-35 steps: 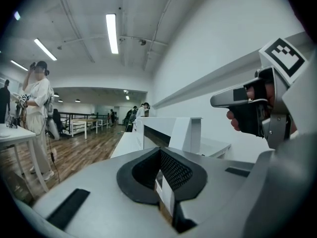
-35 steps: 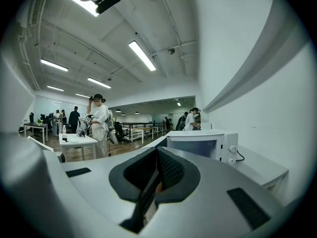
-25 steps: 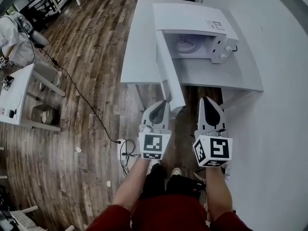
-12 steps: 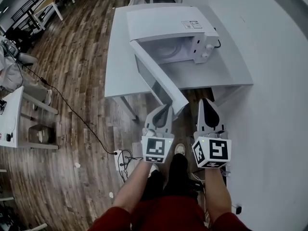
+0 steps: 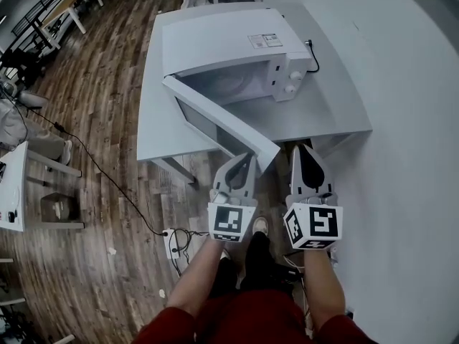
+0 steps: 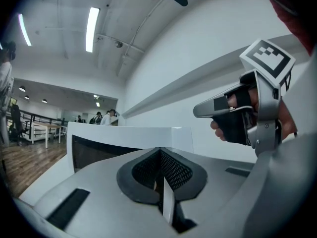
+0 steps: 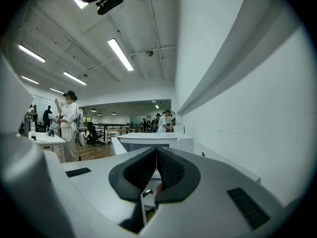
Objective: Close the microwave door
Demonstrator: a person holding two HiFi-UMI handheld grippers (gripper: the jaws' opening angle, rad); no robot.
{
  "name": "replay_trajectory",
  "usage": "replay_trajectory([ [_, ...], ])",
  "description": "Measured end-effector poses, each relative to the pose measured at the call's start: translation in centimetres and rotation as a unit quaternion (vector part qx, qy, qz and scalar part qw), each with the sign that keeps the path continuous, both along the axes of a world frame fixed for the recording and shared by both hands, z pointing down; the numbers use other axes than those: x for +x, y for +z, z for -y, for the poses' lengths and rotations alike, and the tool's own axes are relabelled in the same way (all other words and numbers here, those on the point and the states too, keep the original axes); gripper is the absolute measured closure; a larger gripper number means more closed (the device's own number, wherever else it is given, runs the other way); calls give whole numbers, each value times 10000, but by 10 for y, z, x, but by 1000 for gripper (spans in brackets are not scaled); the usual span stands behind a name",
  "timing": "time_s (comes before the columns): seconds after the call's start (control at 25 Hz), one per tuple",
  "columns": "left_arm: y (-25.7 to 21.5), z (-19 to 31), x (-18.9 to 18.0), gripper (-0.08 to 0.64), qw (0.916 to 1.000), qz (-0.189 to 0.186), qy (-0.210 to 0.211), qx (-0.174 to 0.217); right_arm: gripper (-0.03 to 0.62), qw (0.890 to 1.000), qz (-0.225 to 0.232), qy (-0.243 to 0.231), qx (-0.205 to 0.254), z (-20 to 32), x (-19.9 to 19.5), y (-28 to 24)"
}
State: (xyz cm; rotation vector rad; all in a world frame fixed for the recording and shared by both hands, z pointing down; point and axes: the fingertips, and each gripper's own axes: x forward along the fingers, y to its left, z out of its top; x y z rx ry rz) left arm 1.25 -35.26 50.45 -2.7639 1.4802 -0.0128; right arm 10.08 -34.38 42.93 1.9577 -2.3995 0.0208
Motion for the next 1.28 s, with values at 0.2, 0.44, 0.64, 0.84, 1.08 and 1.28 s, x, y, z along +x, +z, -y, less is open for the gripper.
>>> replay_trajectory([
  [0.2, -4, 27, 23, 534, 10000, 56, 10, 39, 565, 10000, 76, -37, -34, 28, 22, -1],
  [0.44, 0, 59, 50, 534, 9998, 127, -123, -9, 565, 9997, 124, -200, -58, 65, 43, 2],
  [0.64, -2, 93, 65, 534, 9990, 173, -419, -43, 565, 9993, 164, -346, -48, 93, 63, 1],
  [0.84, -9, 124, 75, 534, 9975, 172, -690, 6, 565, 9985, 159, -530, -37, 116, 76, -1],
  [1.08, -7, 165, 77, 534, 9962, 206, -844, -25, 565, 9981, 141, -590, -80, 147, 85, 3],
  [1.28, -4, 198, 75, 534, 9960, 194, -871, -24, 565, 9983, 97, -570, -75, 177, 82, 4],
])
